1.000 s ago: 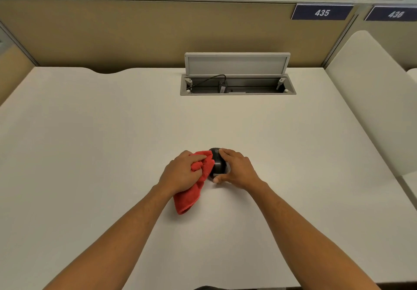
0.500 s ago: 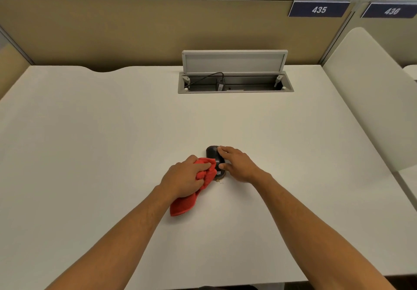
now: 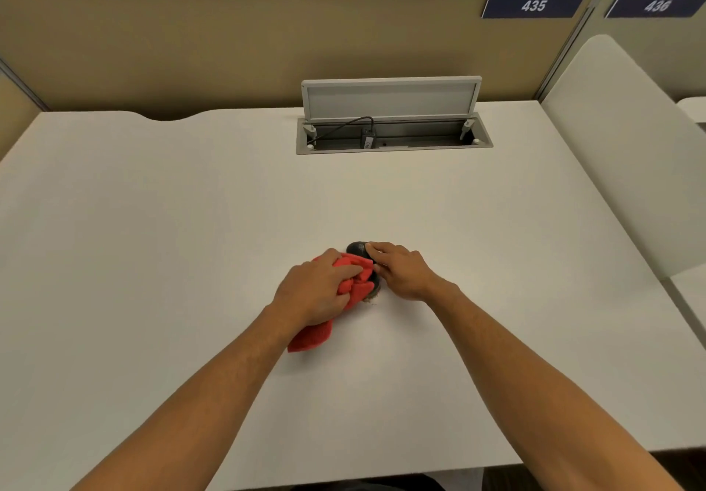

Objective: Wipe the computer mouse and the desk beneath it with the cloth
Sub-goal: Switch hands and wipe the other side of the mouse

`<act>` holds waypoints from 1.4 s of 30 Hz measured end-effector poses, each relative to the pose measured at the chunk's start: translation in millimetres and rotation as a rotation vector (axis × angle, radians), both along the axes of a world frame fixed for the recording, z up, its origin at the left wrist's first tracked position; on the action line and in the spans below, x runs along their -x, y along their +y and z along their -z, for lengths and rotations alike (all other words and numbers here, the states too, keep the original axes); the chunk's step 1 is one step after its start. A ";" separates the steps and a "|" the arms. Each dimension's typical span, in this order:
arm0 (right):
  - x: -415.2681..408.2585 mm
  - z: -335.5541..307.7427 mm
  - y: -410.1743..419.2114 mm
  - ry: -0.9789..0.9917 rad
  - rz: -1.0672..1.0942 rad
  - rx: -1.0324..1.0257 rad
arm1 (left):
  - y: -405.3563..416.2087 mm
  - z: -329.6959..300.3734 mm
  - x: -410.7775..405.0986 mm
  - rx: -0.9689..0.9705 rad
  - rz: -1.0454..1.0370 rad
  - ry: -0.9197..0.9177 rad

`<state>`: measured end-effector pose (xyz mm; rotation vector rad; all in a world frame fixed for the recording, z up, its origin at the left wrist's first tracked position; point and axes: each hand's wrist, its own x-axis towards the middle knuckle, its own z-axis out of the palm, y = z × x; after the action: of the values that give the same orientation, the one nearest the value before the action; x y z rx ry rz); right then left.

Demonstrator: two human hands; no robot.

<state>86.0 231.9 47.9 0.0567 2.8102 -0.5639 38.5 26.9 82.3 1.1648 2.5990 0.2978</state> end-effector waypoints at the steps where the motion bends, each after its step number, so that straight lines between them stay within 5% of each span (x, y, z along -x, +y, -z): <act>1: 0.2 0.3 -0.1 -0.002 -0.002 -0.007 | 2.0 0.3 -0.5 0.036 0.022 0.019; 8: 0.5 3.3 -0.1 -0.011 0.016 -0.014 | 13.7 7.5 -18.9 0.252 0.225 0.063; 13: 1.5 4.7 1.2 -0.010 0.022 -0.003 | 18.7 1.1 -16.6 0.379 0.190 0.042; 23: 1.4 4.9 1.8 0.007 0.032 0.031 | 7.2 -14.2 -3.4 0.140 0.053 0.005; 31: 2.0 5.4 1.4 -0.012 0.046 0.009 | 5.1 3.1 -10.0 0.253 0.086 -0.079; 42: -3.1 -2.6 1.1 0.036 0.119 0.144 | -3.1 -9.0 37.7 0.056 -0.117 -0.173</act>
<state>89.1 233.0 50.5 0.1876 2.8056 -0.8007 0.8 23.8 91.2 0.9263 2.5103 0.3322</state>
